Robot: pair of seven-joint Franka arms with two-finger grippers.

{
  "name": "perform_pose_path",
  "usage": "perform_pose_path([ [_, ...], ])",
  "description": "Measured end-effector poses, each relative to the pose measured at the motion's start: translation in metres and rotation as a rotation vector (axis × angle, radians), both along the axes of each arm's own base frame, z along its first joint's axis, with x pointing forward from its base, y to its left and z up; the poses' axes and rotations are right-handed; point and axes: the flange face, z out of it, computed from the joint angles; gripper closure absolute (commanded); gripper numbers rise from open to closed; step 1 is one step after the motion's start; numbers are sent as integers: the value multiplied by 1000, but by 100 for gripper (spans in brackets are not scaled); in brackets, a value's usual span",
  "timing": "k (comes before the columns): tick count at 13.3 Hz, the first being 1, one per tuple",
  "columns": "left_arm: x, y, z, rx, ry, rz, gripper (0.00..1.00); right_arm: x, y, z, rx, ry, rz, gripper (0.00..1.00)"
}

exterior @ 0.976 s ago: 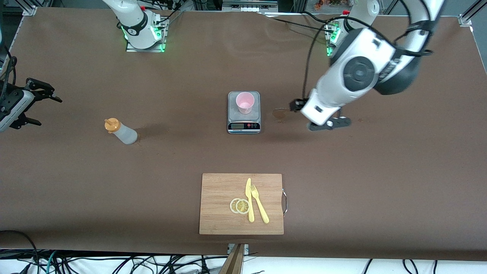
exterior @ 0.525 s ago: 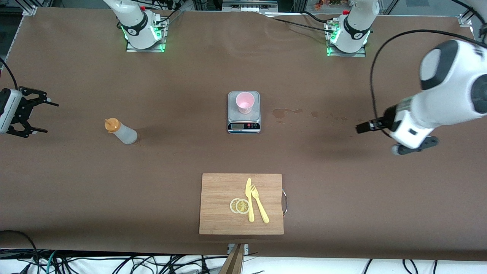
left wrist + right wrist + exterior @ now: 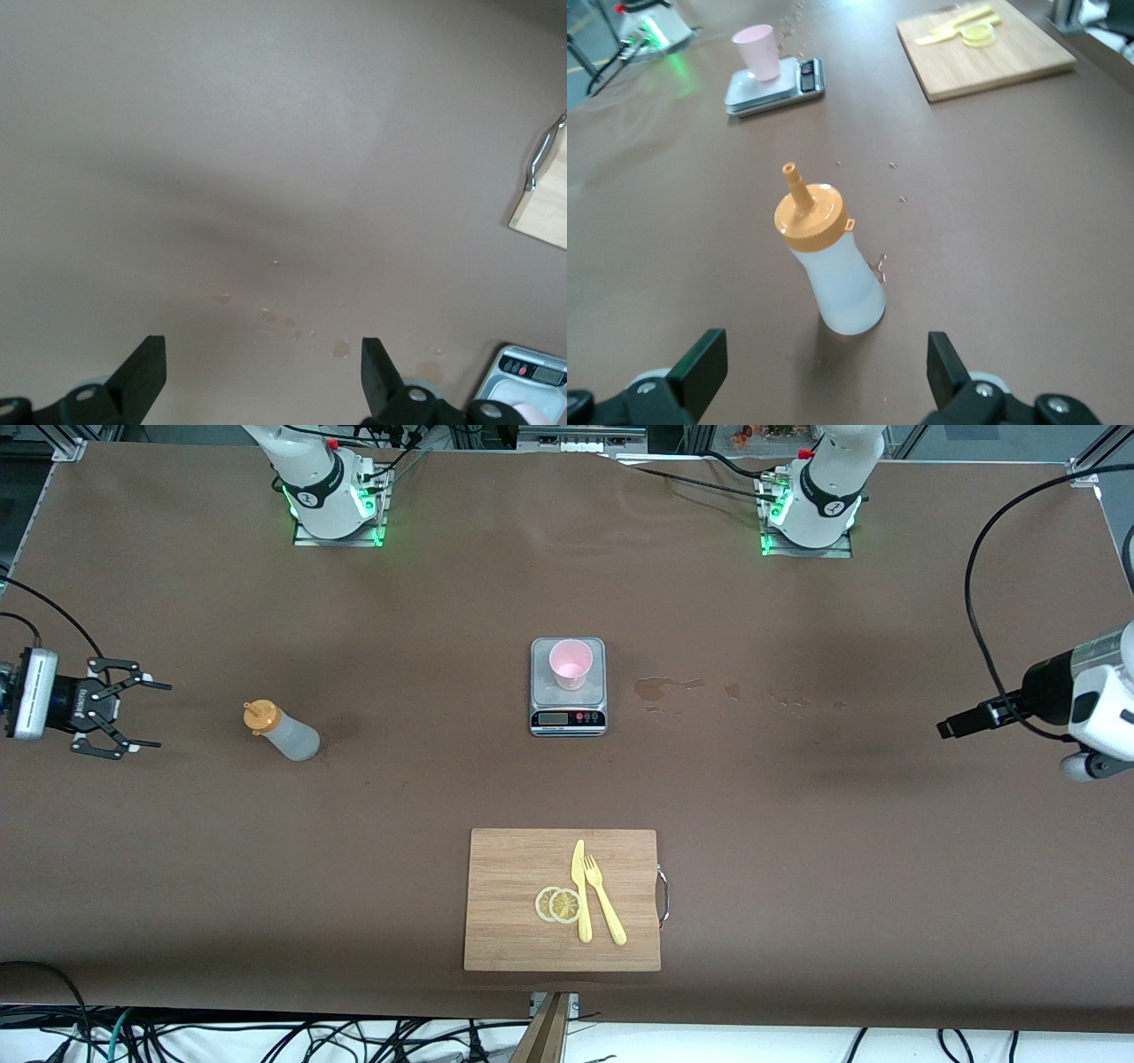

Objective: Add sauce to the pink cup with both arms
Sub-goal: 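Grasp the white squeeze bottle with the right gripper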

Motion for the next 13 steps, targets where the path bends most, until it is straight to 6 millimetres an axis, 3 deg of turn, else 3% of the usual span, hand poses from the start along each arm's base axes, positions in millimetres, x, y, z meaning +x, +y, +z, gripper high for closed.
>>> perform_pose_path([
  [4,-28,20,30,28,33,-179,2,-4,13,-20,142,-68,89,0],
  [7,-48,25,57,65,40,-202,1,-6,18,-35,195,-113,127,0],
  [9,-50,29,59,75,38,-197,0,-8,20,-55,227,-114,126,0],
  [11,-49,15,56,80,32,-222,0,-8,24,-74,261,-104,102,0],
  [13,-54,2,72,95,-3,-238,0,-8,28,-88,283,-94,86,0],
])
